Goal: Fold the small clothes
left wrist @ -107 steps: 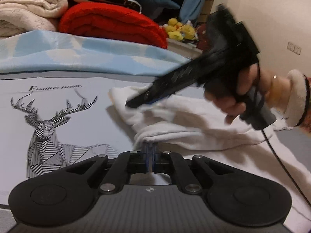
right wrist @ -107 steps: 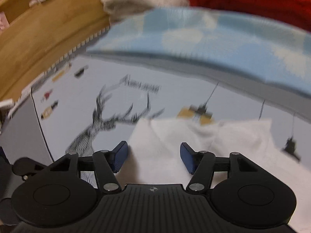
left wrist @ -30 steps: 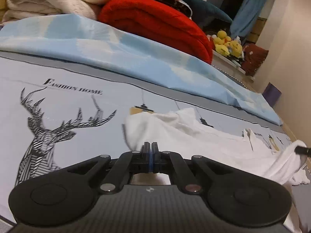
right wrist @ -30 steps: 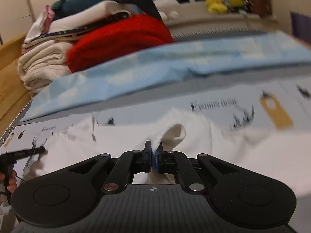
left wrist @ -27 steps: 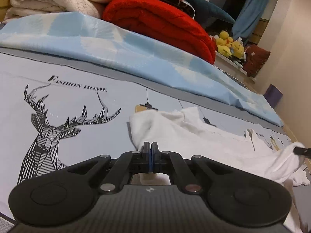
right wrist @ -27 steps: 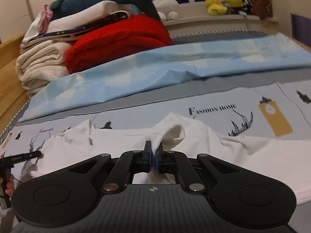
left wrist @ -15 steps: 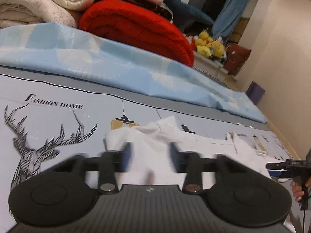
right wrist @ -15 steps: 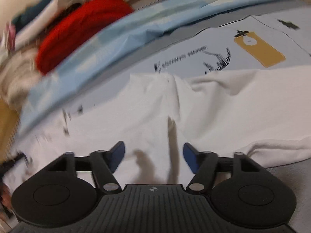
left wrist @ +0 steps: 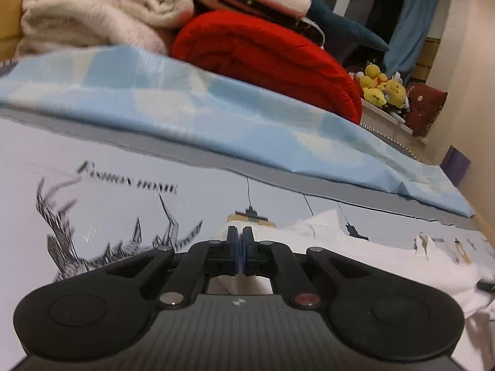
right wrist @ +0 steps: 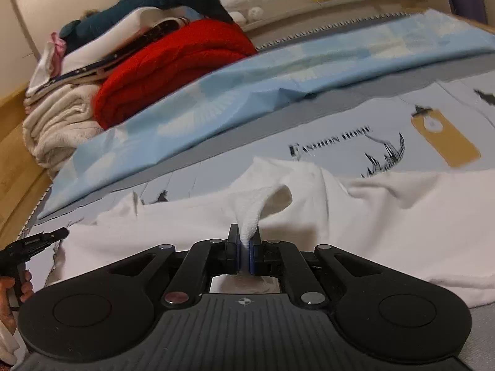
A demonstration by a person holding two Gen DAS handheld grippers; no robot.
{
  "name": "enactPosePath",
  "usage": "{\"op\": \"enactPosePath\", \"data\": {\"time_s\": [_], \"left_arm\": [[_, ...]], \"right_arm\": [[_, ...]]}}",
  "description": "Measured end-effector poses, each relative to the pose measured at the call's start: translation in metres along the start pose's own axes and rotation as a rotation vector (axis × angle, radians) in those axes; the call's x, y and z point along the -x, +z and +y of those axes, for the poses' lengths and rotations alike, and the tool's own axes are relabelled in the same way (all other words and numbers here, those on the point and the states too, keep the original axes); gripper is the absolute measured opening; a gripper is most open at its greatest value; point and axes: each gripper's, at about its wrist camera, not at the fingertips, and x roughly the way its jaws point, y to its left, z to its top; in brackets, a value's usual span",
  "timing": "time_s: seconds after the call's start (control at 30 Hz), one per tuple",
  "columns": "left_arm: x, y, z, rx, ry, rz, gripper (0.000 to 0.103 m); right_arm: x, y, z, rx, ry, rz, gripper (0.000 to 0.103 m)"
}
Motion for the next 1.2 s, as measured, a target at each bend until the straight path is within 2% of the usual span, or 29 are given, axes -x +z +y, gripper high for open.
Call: {"op": "enactPosePath", "data": {"time_s": [0.03, 0.07, 0.1, 0.13, 0.17, 0.2, 0.27, 0.33, 0.43, 0.53, 0.63, 0.73, 0.77, 0.8, 0.83, 0.87, 0.9, 0.93, 1.07, 1.2], "left_arm": [[-0.002, -0.002, -0.002, -0.003, 0.006, 0.007, 0.003], [-0.004, -0.002, -0.004, -0.010, 0.026, 0.015, 0.008], [-0.005, -0.003, -0.005, -0.017, 0.054, 0.022, 0.029], [-0.004, -0.003, -0.007, -0.018, 0.080, 0.026, 0.045], [0.001, -0.002, -0.009, -0.019, 0.095, 0.018, 0.067], [0.010, -0.001, -0.011, -0.038, 0.088, 0.000, 0.073], [0.032, 0.002, -0.020, -0.136, 0.048, -0.004, 0.073], [0.057, 0.000, -0.030, -0.245, -0.008, 0.004, 0.073], [0.096, -0.017, -0.043, -0.410, -0.085, 0.002, 0.074], [0.110, -0.040, -0.055, -0.517, -0.115, 0.004, 0.073], [0.091, -0.059, -0.064, -0.541, -0.128, 0.068, 0.070], [0.072, -0.074, -0.066, -0.526, -0.177, 0.140, 0.053], [0.067, -0.078, -0.067, -0.542, -0.177, 0.143, 0.034], [0.059, -0.080, -0.068, -0.561, -0.161, 0.158, 0.005], [0.053, -0.082, -0.068, -0.563, -0.136, 0.175, 0.000], [0.052, -0.082, -0.066, -0.545, -0.130, 0.185, 0.000], [0.055, -0.080, -0.063, -0.520, -0.140, 0.175, 0.000], [0.060, -0.076, -0.060, -0.506, -0.150, 0.161, 0.000], [0.080, -0.056, -0.042, -0.470, -0.182, 0.131, 0.000], [0.077, -0.059, -0.030, -0.470, -0.156, 0.176, 0.000]], "right_arm": [[-0.008, -0.004, -0.006, -0.024, -0.024, 0.034, 0.007], [-0.015, -0.008, -0.013, -0.053, -0.050, 0.069, 0.012], [-0.022, -0.013, -0.020, -0.086, -0.087, 0.094, 0.023], [-0.024, -0.017, -0.029, -0.124, -0.091, 0.082, 0.023], [-0.021, -0.017, -0.031, -0.148, -0.081, 0.057, 0.028], [-0.017, -0.014, -0.031, -0.159, -0.098, 0.053, 0.041], [-0.002, -0.007, -0.026, -0.148, -0.108, 0.001, 0.056], [0.012, -0.001, -0.018, -0.089, -0.079, -0.014, 0.057], [0.019, -0.006, -0.010, -0.023, -0.015, 0.061, 0.057], [0.013, -0.018, -0.001, 0.047, -0.039, 0.105, 0.056], [0.007, -0.027, 0.010, 0.122, -0.086, 0.153, 0.056], [0.000, -0.033, 0.008, 0.089, -0.107, 0.185, 0.056], [-0.001, -0.034, 0.006, 0.080, -0.108, 0.183, 0.056], [-0.001, -0.036, 0.006, 0.086, -0.107, 0.173, 0.056], [-0.002, -0.037, 0.008, 0.099, -0.110, 0.164, 0.056], [-0.003, -0.039, 0.009, 0.112, -0.113, 0.152, 0.052], [-0.005, -0.040, 0.010, 0.131, -0.121, 0.142, 0.029], [-0.006, -0.040, 0.010, 0.144, -0.143, 0.133, 0.019], [-0.002, -0.025, -0.001, 0.039, -0.081, 0.174, 0.017], [0.001, -0.019, -0.006, 0.027, -0.045, 0.276, 0.017]]}}
